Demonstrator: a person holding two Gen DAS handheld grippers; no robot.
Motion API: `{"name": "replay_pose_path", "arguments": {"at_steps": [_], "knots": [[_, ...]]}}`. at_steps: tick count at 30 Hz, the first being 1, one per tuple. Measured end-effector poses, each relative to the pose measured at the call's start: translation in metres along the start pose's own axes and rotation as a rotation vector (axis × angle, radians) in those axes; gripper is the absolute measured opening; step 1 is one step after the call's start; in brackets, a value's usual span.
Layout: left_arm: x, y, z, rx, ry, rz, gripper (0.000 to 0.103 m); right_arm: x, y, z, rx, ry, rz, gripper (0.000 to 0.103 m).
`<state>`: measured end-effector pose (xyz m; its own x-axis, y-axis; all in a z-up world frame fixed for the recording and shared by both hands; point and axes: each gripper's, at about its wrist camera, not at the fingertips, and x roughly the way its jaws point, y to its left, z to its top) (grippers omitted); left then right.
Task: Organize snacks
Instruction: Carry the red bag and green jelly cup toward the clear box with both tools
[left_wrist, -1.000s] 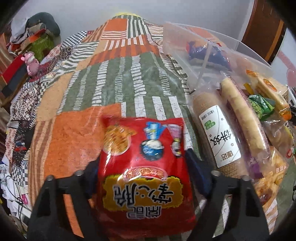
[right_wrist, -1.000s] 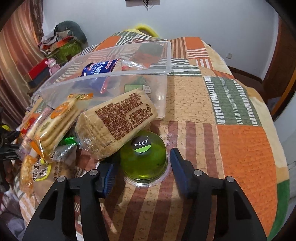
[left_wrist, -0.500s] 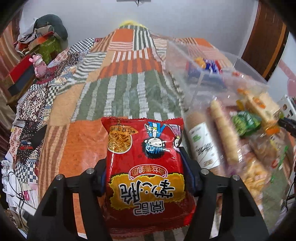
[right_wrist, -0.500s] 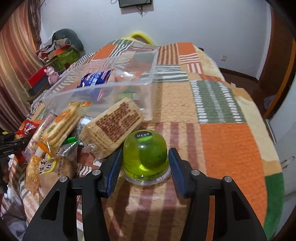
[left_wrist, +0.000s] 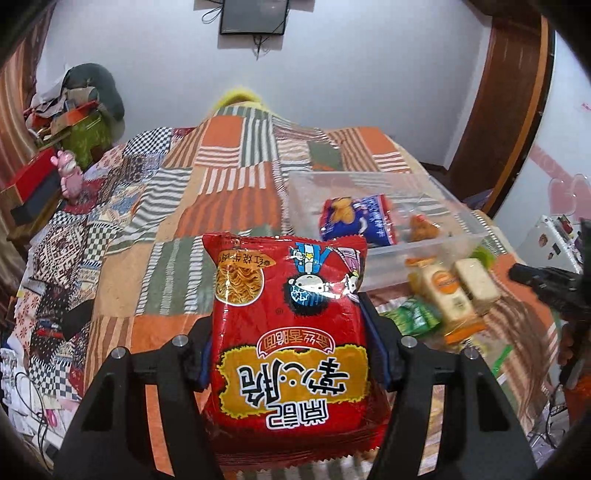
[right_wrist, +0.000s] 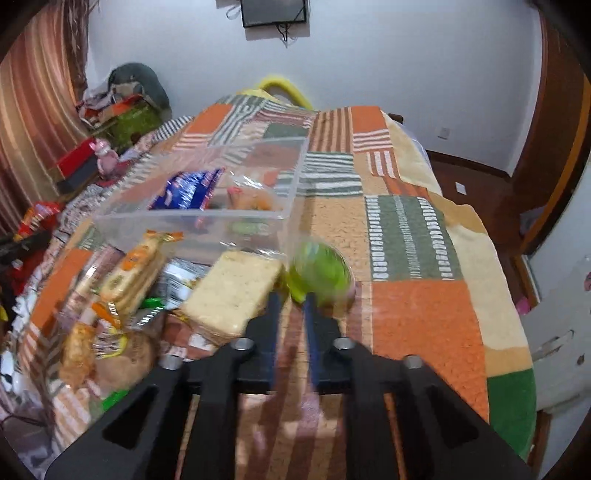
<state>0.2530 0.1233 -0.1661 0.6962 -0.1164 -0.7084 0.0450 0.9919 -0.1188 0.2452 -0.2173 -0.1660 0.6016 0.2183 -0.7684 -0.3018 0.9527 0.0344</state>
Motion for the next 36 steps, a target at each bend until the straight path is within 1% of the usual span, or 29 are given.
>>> {"name": "replay_pose_path", "arguments": {"at_steps": [1, 2, 3, 5, 10, 11, 13, 15, 18, 20, 25, 26, 27, 28, 32, 36], "knots": [[0.000, -0.003, 0.001, 0.006, -0.002, -0.002, 0.063, 0.005, -0.003, 0.001, 0.002, 0.001, -0.020, 0.035], [0.000, -0.004, 0.002, 0.010, -0.002, -0.003, 0.064, 0.008, -0.005, 0.002, 0.008, 0.002, -0.025, 0.042], [0.000, -0.005, 0.003, 0.014, -0.003, -0.004, 0.063, 0.011, -0.007, 0.003, 0.016, 0.003, -0.023, 0.047], [0.003, -0.007, 0.004, 0.018, 0.000, -0.005, 0.063, 0.018, -0.015, 0.008, 0.046, 0.007, -0.012, 0.051], [0.012, -0.007, 0.009, 0.008, 0.007, -0.005, 0.063, 0.034, -0.029, 0.023, 0.063, 0.016, -0.019, 0.052], [0.015, -0.006, 0.011, 0.000, 0.007, -0.009, 0.063, 0.038, -0.030, 0.027, 0.057, 0.024, -0.008, 0.053], [0.020, -0.005, 0.015, -0.010, 0.008, -0.017, 0.063, 0.046, -0.027, 0.030, 0.034, 0.033, -0.017, 0.055], [0.026, -0.006, 0.018, -0.017, 0.009, -0.027, 0.064, 0.053, -0.025, 0.032, 0.010, 0.048, -0.025, 0.060], [0.034, -0.008, 0.021, -0.013, 0.013, -0.031, 0.064, 0.060, -0.027, 0.034, 0.003, 0.058, -0.001, 0.064], [0.039, -0.011, 0.022, -0.005, 0.016, -0.031, 0.063, 0.064, -0.031, 0.037, -0.001, 0.067, 0.019, 0.065], [0.048, -0.017, 0.027, 0.003, 0.015, -0.038, 0.064, 0.076, -0.033, 0.041, -0.004, 0.083, 0.036, 0.065], [0.050, -0.017, 0.028, 0.000, 0.012, -0.040, 0.063, 0.077, -0.034, 0.041, -0.001, 0.086, 0.049, 0.062], [0.050, -0.017, 0.029, -0.001, 0.010, -0.042, 0.063, 0.078, -0.034, 0.041, 0.001, 0.088, 0.071, 0.055], [0.051, -0.017, 0.030, -0.002, 0.006, -0.044, 0.063, 0.079, -0.034, 0.041, 0.002, 0.088, 0.077, 0.055], [0.052, -0.020, 0.040, -0.007, -0.007, -0.050, 0.064, 0.075, -0.033, 0.039, -0.003, 0.071, 0.070, 0.055], [0.053, -0.025, 0.051, -0.014, -0.027, -0.050, 0.064, 0.066, -0.034, 0.041, 0.010, 0.041, 0.040, 0.054]]}}
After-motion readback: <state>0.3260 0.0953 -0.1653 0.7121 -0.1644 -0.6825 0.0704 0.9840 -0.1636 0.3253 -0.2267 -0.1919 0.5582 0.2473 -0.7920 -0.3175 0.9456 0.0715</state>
